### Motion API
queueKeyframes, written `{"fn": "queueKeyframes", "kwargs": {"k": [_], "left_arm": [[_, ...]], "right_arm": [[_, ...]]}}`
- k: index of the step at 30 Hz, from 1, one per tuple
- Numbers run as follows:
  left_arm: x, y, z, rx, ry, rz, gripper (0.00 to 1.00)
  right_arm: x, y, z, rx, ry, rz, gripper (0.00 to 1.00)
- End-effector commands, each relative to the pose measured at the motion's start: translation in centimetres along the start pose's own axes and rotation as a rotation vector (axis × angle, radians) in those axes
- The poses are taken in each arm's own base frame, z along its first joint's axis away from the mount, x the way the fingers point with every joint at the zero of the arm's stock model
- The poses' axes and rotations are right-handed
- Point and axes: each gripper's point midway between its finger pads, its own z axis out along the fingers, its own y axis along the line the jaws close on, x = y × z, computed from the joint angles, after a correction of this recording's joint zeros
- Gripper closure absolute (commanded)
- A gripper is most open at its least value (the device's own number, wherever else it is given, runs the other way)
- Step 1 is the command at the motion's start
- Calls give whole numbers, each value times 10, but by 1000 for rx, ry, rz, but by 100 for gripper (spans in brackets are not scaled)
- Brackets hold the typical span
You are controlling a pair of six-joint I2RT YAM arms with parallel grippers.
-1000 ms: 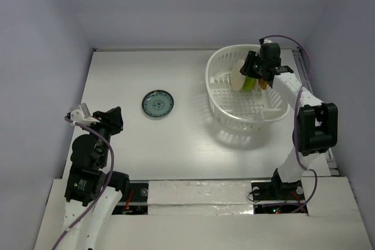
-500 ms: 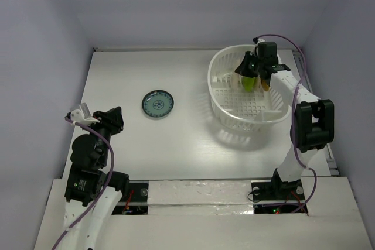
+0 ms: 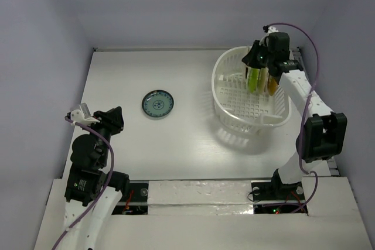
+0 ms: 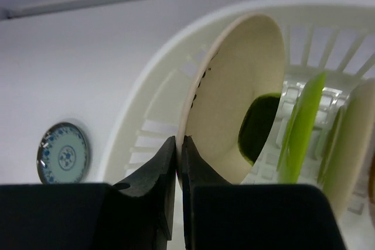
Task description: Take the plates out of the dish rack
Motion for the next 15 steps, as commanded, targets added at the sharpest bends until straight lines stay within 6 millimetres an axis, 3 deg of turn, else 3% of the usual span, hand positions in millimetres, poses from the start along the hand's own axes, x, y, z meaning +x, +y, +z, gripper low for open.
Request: {"fn": "queueKeyframes", "kwargs": {"k": [1,4,8,9,11,12,13,15], "left_arm": [[-7,-5,2,23,-33,-3,75],[-8,-5,2,23,-35,-3,75],[-7,-5,2,23,-35,-3,75],[-7,-5,2,23,-35,-3,74],[-8,-5,2,23,-35,-5,74],[-8,-4,1,21,-38,-5,74],[-9,-4,1,20,-40,-6,74],[-9,-4,1,16,-42,-7,74]], "right_arm": [[-61,30,-40,-54,-157,-67,100],[-69,40,-54,-68,-178,-81,100],[-73,78,-74,-134,-203,-124,100],[-72,103,-80,-177,-203,-149,100],[-67,128,-81,-196,-193,-200,100],[-59,142,-80,-209,-171,-222,100],[-49,175,-76,-258,-155,-275,100],[-28,203,-68,-296,-104,-320,100]]}}
